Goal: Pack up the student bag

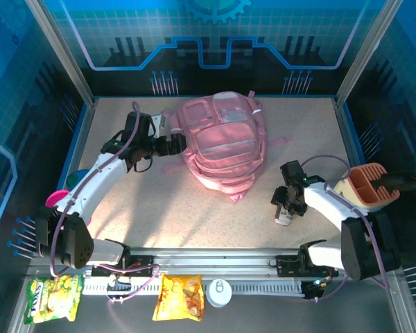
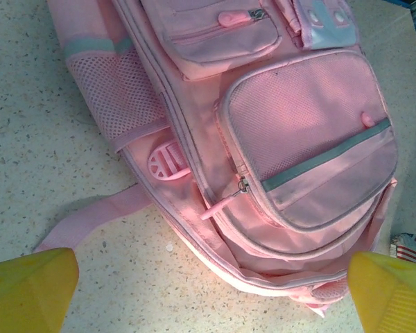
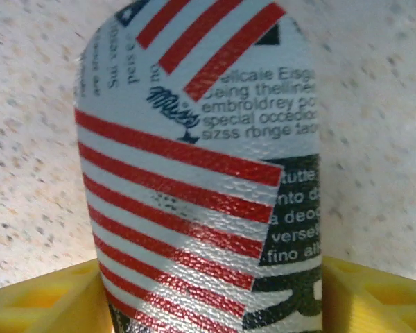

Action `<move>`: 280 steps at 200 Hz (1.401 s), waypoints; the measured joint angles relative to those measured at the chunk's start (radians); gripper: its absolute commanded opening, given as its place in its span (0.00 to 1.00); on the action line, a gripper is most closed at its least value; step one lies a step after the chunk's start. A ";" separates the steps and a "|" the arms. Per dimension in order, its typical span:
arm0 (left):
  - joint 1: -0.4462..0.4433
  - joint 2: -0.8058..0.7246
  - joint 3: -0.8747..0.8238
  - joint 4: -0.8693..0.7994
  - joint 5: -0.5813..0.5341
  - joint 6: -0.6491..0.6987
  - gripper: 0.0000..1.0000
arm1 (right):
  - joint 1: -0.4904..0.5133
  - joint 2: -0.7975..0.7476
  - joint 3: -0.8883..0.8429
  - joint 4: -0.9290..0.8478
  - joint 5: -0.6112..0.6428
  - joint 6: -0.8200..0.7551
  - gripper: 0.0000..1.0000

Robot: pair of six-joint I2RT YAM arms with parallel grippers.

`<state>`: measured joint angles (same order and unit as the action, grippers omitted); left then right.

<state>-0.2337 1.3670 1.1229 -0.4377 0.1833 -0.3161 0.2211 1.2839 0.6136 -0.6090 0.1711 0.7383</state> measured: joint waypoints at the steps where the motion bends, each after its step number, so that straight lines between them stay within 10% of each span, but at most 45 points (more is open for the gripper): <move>1: 0.000 0.000 0.000 0.000 0.001 0.000 0.99 | 0.000 0.002 0.001 0.001 0.000 0.000 0.77; 53: 0.000 0.001 0.000 0.003 0.034 0.000 0.99 | 0.020 0.031 0.034 -0.012 0.024 -0.013 0.85; 145: -0.017 0.032 0.003 -0.006 0.081 0.034 0.99 | 0.060 0.049 0.021 -0.070 0.010 -0.010 0.66; 280: -0.360 0.362 0.351 -0.113 -0.084 0.427 0.90 | 0.033 -0.162 0.050 -0.040 -0.004 -0.006 0.56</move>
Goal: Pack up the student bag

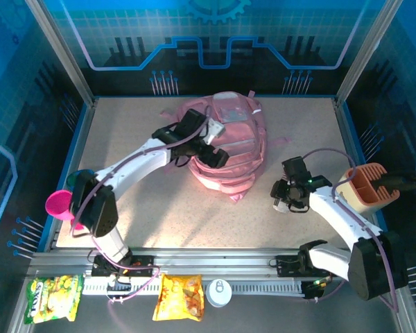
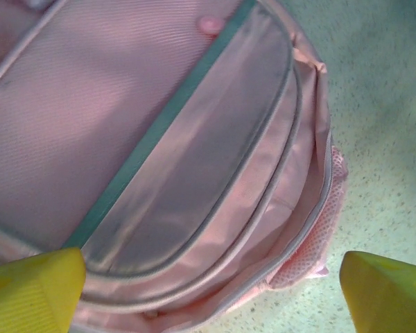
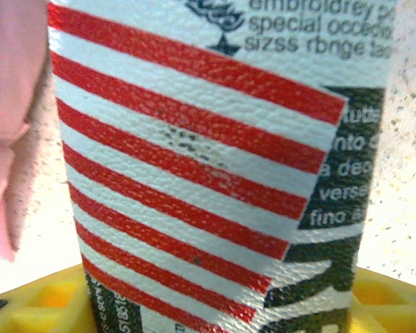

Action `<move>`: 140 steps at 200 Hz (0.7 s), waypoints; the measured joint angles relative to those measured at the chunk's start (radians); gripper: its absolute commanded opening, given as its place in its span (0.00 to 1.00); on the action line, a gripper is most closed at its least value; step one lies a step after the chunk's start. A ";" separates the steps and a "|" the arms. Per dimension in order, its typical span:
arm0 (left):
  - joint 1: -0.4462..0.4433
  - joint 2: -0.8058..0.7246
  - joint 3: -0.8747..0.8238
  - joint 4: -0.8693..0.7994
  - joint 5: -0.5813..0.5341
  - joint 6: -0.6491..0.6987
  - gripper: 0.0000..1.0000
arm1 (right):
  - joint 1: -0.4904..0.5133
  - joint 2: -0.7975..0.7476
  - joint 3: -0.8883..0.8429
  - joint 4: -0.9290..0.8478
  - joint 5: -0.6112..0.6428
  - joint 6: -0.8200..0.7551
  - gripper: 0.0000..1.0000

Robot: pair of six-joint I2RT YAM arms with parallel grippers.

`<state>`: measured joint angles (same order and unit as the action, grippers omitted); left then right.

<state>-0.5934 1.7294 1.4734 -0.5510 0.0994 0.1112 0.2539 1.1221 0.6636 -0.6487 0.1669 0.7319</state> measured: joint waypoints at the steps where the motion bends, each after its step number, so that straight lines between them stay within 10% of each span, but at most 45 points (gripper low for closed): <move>1: -0.001 0.003 0.003 -0.001 -0.001 0.003 0.90 | 0.000 -0.001 0.001 0.000 0.000 0.000 0.56; 109: -0.036 0.347 0.326 -0.170 -0.138 0.230 0.85 | -0.034 -0.003 0.058 0.056 -0.098 -0.011 0.58; 140: -0.036 0.385 0.381 -0.222 -0.161 0.256 0.69 | -0.047 -0.002 0.058 0.093 -0.115 -0.011 0.58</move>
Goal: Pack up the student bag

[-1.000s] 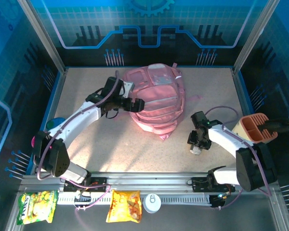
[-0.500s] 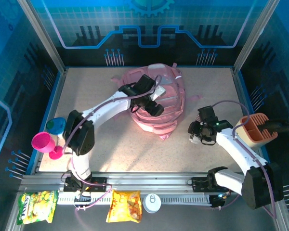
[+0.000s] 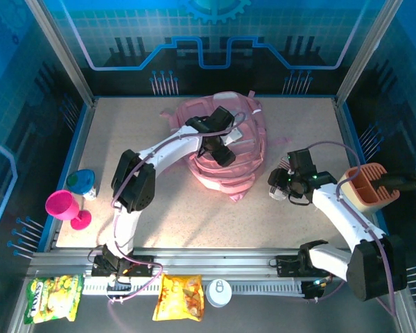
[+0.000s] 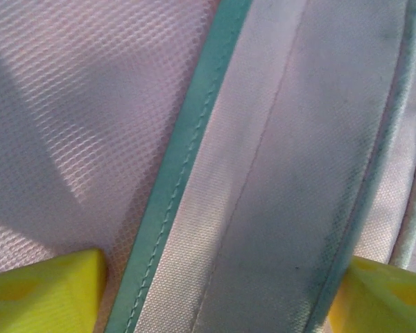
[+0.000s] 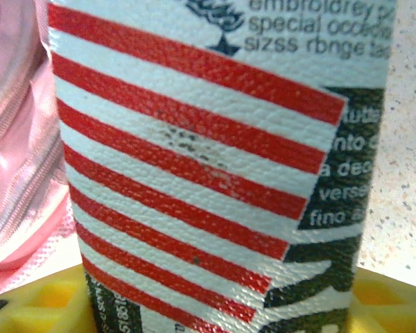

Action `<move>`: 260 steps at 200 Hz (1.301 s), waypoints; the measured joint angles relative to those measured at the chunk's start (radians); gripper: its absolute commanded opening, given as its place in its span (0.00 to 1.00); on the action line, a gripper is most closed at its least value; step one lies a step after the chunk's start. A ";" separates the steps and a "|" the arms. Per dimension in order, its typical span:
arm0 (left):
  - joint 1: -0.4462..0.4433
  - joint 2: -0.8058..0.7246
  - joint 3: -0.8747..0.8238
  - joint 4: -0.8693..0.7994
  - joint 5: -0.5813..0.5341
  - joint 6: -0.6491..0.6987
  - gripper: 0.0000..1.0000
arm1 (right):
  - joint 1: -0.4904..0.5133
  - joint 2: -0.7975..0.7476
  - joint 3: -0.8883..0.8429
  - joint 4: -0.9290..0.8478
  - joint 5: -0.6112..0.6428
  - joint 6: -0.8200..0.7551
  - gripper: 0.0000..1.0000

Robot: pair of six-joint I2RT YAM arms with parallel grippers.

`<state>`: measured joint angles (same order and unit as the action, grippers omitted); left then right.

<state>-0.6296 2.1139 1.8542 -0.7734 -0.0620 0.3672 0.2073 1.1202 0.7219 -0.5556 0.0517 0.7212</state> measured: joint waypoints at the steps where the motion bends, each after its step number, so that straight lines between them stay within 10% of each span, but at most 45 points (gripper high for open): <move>1: 0.000 0.001 0.002 -0.002 -0.001 0.002 0.68 | 0.000 0.000 0.000 0.002 -0.001 0.000 0.58; 93: -0.009 0.006 0.041 -0.024 -0.016 -0.023 0.23 | -0.012 0.013 0.013 0.035 -0.061 0.004 0.59; 166: -0.009 0.005 0.041 -0.021 -0.010 0.008 0.43 | -0.012 0.038 0.013 0.108 -0.148 0.047 0.58; 260: -0.009 -0.002 0.041 0.028 -0.064 0.039 0.43 | -0.012 0.057 0.013 0.132 -0.187 0.064 0.58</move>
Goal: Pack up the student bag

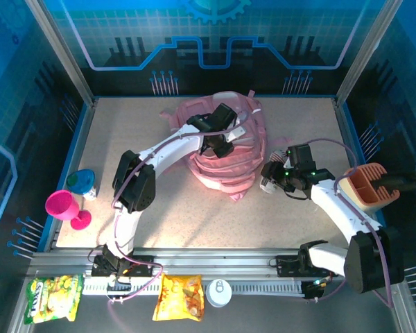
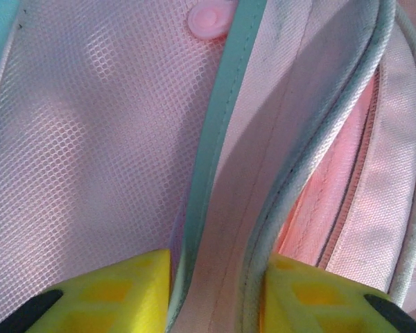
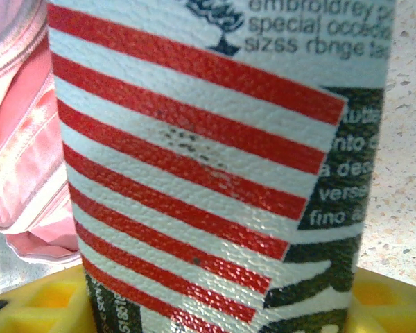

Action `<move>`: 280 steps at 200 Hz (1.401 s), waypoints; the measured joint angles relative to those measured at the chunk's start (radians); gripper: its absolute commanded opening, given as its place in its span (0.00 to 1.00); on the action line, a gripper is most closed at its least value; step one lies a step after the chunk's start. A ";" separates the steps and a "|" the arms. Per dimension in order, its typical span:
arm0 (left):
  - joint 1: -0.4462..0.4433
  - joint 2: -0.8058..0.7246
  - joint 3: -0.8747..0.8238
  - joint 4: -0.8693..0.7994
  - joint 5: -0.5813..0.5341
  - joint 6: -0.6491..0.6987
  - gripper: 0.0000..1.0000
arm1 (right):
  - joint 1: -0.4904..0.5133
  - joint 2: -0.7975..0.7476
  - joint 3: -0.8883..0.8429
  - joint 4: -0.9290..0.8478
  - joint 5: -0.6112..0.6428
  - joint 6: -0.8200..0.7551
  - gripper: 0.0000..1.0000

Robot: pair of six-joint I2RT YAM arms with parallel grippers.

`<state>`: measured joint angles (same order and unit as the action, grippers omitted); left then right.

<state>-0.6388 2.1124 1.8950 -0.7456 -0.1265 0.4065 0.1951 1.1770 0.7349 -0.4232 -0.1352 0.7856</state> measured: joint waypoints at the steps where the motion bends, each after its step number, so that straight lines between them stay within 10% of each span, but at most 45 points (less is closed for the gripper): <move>1: 0.000 0.000 0.000 0.001 -0.003 0.002 0.44 | 0.000 0.000 0.000 0.000 0.000 0.000 0.58; 87: 0.000 0.000 0.000 0.043 -0.077 0.016 0.46 | 0.000 0.029 0.000 0.031 -0.019 0.011 0.58; 177: -0.008 -0.030 0.000 0.046 -0.022 0.004 0.05 | 0.000 0.042 0.000 0.058 -0.079 0.031 0.57; 280: -0.006 -0.118 0.000 0.089 0.135 -0.151 0.04 | 0.044 0.254 0.235 0.165 -0.193 0.143 0.57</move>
<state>-0.6445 1.9942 1.8950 -0.6563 0.0090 0.2550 0.2390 1.4307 0.9695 -0.2584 -0.3279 0.9287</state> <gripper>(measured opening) 0.064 0.598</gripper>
